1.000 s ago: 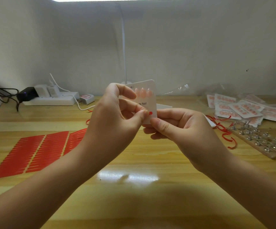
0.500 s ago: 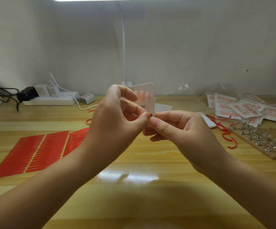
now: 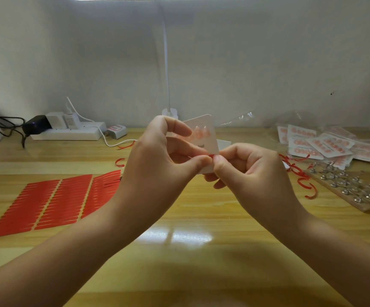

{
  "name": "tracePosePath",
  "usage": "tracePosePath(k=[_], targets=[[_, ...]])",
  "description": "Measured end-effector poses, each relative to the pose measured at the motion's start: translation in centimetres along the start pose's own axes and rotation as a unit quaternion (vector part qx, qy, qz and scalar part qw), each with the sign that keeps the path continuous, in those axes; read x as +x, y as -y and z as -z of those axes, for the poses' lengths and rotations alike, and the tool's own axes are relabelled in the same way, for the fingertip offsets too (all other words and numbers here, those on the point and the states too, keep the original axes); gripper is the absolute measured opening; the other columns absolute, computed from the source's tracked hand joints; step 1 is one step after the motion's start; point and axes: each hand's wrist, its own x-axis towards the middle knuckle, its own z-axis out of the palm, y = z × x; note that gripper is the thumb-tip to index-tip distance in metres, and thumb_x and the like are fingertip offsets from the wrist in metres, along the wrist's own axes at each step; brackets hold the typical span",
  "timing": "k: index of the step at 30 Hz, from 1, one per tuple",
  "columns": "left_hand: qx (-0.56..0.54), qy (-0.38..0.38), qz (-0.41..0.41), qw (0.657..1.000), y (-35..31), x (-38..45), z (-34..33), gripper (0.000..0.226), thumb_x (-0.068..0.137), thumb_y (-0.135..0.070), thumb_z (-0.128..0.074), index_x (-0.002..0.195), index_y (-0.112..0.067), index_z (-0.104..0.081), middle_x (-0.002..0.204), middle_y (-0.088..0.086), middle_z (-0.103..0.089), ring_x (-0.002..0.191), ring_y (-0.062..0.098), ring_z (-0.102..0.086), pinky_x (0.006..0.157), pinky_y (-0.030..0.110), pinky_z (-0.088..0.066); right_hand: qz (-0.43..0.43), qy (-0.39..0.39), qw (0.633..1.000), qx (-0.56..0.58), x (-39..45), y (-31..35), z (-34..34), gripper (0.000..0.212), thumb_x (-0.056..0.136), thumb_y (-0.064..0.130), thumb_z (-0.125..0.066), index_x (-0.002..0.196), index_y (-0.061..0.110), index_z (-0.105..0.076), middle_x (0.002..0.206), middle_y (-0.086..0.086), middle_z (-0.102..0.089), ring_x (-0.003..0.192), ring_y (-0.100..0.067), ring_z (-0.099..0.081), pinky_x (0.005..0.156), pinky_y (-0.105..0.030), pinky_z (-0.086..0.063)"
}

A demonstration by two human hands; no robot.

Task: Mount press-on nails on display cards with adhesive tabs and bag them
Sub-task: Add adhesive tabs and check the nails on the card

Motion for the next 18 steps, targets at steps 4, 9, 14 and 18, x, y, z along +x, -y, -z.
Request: tracePosePath(k=[4,9,14,18], targets=[[-0.04,-0.002,0.008,0.999,-0.04,-0.27,-0.18,0.043,0.072,-0.014,-0.082,0.101,-0.022,-0.051,0.086,-0.01,-0.074,0.076,0.005,-0.072,0.065,0.014,-0.052,0.004,-0.014,1.0,0.019,0.23,0.15,0.19,0.013,0.089,0.011,-0.062,0.08,0.014,-0.071,0.069,-0.005,-0.073,0.067,-0.02,-0.071,0.061,-0.029,-0.059],[-0.043,-0.017,0.002,0.999,-0.15,-0.44,-0.46,0.05,0.07,-0.015,-0.084,0.105,-0.025,-0.051,0.093,-0.008,-0.073,0.074,0.007,-0.071,0.063,0.016,-0.053,0.003,-0.015,0.999,0.038,0.38,0.16,0.25,0.014,0.09,0.011,-0.061,0.082,0.013,-0.071,0.07,-0.006,-0.073,0.067,-0.018,-0.07,0.061,-0.026,-0.058],[0.013,-0.039,-0.011,0.999,-0.27,-0.46,-0.21,0.054,0.066,-0.023,-0.084,0.105,-0.031,-0.048,0.105,-0.009,-0.063,0.068,0.007,-0.068,0.065,0.02,-0.056,-0.003,-0.022,0.999,0.048,0.55,0.05,0.52,0.013,0.091,0.009,-0.06,0.083,0.009,-0.07,0.072,-0.006,-0.073,0.069,-0.017,-0.071,0.06,-0.026,-0.057],[0.036,-0.05,-0.001,0.998,-0.11,0.09,0.38,0.051,0.069,-0.024,-0.082,0.108,-0.025,-0.049,0.096,-0.008,-0.063,0.07,0.006,-0.066,0.062,0.018,-0.054,-0.018,-0.031,0.997,0.067,0.83,0.15,0.87,0.011,0.091,0.01,-0.06,0.085,0.01,-0.07,0.075,-0.006,-0.074,0.071,-0.018,-0.072,0.061,-0.028,-0.058]])
